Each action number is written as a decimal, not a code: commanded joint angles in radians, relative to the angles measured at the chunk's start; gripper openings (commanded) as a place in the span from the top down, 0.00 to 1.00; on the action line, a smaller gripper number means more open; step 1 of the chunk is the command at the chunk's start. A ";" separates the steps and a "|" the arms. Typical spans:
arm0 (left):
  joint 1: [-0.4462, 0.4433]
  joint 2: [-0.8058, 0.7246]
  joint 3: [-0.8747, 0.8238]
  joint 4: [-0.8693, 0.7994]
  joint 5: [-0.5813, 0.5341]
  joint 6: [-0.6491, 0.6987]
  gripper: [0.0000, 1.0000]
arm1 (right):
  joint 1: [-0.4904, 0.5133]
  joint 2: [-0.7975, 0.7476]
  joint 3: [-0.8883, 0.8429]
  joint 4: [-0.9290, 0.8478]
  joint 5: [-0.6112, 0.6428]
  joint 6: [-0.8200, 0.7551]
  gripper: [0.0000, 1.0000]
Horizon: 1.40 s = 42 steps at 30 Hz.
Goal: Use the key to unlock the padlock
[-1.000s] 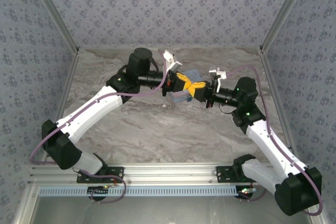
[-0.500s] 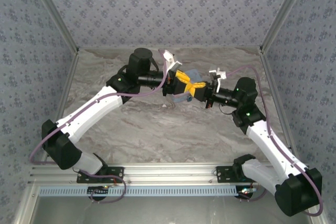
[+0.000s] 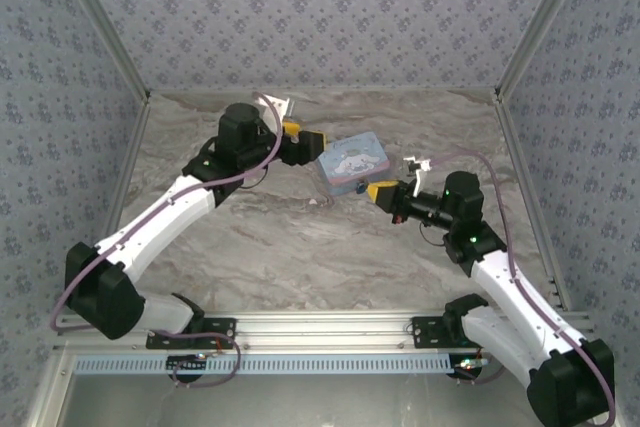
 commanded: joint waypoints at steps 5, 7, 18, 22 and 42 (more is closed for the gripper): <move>0.011 0.206 -0.020 0.009 -0.002 -0.247 0.15 | -0.005 -0.078 -0.051 -0.055 0.085 0.046 1.00; 0.010 0.271 -0.007 0.009 0.031 -0.286 0.14 | -0.007 -0.088 -0.056 -0.062 0.090 0.049 1.00; -0.033 0.515 0.075 0.004 0.113 -0.391 0.15 | -0.005 -0.098 -0.060 -0.070 0.101 0.054 1.00; -0.033 0.542 0.084 0.009 0.112 -0.403 0.17 | -0.005 -0.099 -0.059 -0.071 0.099 0.056 1.00; 0.046 0.478 -0.024 -0.168 0.023 -0.330 0.21 | -0.007 -0.104 -0.054 -0.096 0.113 0.039 1.00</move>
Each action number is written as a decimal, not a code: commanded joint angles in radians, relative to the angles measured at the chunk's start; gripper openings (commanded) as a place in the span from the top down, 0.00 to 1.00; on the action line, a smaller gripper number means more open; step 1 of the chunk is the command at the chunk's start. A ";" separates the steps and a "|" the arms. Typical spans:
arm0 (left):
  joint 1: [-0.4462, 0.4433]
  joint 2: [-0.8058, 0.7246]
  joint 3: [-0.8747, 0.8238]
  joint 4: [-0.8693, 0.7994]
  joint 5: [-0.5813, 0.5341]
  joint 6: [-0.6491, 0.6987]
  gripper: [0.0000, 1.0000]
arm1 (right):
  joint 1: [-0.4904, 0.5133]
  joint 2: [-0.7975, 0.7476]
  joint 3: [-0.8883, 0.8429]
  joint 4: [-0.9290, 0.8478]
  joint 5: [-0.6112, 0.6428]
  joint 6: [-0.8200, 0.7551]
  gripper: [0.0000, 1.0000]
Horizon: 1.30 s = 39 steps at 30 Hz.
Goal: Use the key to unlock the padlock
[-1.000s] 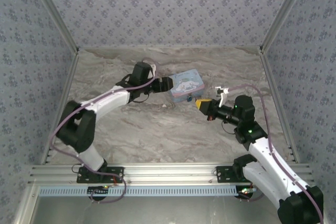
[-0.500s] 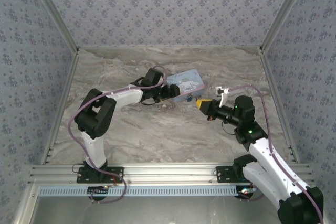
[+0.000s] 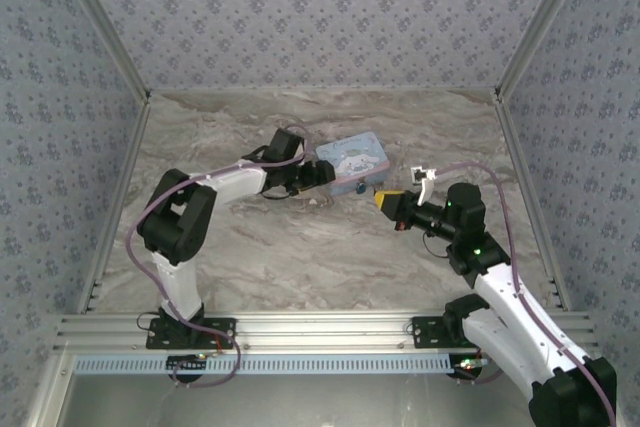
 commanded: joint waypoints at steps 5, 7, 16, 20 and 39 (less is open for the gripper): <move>0.064 -0.065 -0.104 -0.134 -0.072 0.057 0.21 | -0.006 -0.012 0.000 -0.009 0.016 -0.004 1.00; 0.075 -0.068 -0.117 -0.133 -0.068 0.063 0.20 | -0.008 -0.011 0.000 -0.009 0.016 -0.004 1.00; 0.166 -0.104 -0.122 -0.173 -0.098 0.125 0.21 | -0.006 -0.007 0.005 -0.016 0.015 -0.005 1.00; 0.205 -0.094 -0.088 -0.199 -0.113 0.176 0.20 | -0.007 -0.007 0.002 -0.016 0.014 -0.004 1.00; 0.231 -0.348 -0.318 0.264 0.033 0.306 0.15 | 0.040 0.096 -0.001 0.058 0.034 0.027 1.00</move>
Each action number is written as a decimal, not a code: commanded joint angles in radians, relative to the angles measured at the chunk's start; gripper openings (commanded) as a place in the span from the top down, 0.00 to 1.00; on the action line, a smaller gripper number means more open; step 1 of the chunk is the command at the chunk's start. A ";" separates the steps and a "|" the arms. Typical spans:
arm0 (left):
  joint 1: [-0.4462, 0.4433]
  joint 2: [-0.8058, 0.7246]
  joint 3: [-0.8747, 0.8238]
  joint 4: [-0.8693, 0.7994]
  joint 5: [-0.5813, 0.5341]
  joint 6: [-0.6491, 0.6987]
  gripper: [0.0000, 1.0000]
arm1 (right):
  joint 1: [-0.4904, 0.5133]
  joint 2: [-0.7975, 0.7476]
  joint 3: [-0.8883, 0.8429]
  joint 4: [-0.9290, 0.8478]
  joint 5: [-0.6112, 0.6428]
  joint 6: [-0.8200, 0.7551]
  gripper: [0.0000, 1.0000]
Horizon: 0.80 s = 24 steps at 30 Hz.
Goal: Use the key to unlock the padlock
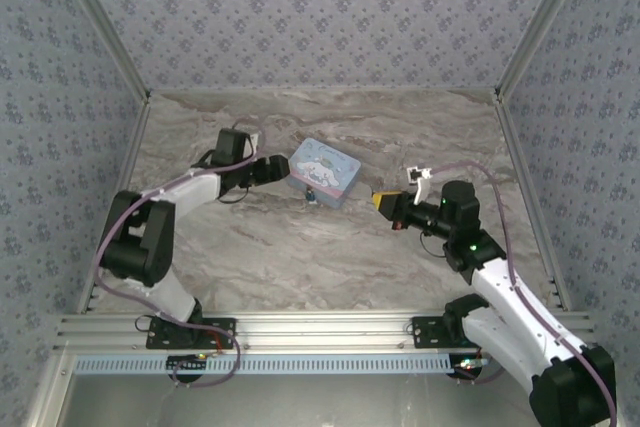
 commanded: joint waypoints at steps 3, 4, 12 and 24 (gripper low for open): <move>-0.022 -0.138 -0.153 0.278 0.067 0.052 0.12 | 0.040 0.086 0.014 0.078 0.033 0.017 1.00; -0.025 -0.150 -0.185 0.326 0.091 0.051 0.12 | 0.049 0.110 0.021 0.086 0.037 0.018 1.00; -0.114 -0.137 -0.324 0.579 0.192 0.091 0.06 | 0.072 0.330 0.081 0.231 0.075 0.073 1.00; -0.174 0.055 -0.313 0.746 0.186 0.042 0.09 | 0.084 0.690 0.292 0.325 0.095 0.130 1.00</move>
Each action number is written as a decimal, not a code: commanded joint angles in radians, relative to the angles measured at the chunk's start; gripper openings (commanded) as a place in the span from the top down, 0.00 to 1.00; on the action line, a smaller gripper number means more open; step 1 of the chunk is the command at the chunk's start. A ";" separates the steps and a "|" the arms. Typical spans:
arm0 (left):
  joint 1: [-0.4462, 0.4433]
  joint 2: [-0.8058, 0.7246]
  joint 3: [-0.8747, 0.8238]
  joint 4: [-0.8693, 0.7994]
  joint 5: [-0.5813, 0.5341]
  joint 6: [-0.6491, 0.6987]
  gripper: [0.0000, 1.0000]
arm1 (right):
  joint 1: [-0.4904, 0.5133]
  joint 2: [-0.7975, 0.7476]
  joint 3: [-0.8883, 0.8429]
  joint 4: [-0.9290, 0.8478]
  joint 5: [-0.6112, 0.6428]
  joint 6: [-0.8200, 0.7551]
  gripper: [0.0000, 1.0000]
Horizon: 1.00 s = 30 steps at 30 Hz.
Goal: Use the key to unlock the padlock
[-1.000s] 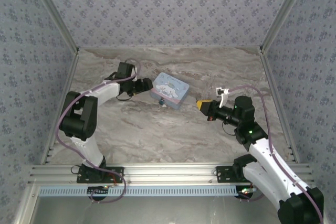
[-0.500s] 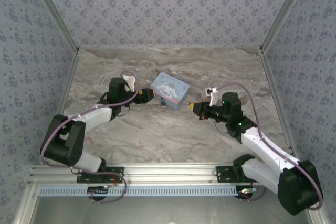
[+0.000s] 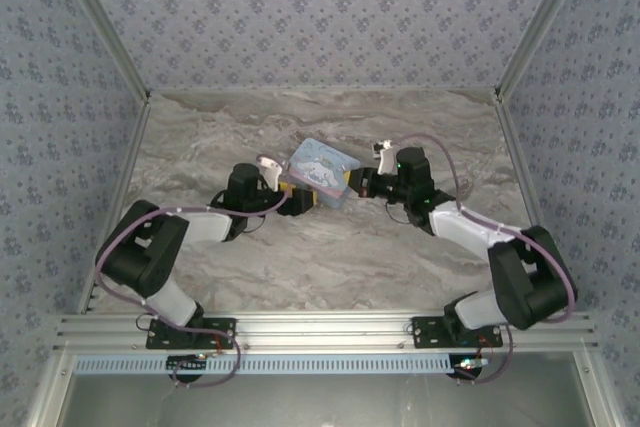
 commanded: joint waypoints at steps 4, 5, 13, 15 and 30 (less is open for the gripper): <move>-0.009 0.075 0.020 0.109 0.037 -0.027 0.10 | 0.006 0.139 0.103 0.018 0.019 0.025 1.00; -0.008 0.082 0.018 0.114 0.038 -0.029 0.09 | 0.009 0.162 0.117 0.012 0.016 0.028 1.00; -0.009 0.114 0.016 0.119 0.032 -0.023 0.10 | 0.026 0.285 0.169 -0.044 0.055 0.030 1.00; -0.008 0.121 0.015 0.122 0.027 -0.023 0.10 | 0.031 0.291 0.157 -0.053 0.080 0.027 1.00; -0.010 0.186 0.025 0.177 -0.003 0.025 0.14 | 0.054 0.295 0.122 -0.109 0.121 0.019 1.00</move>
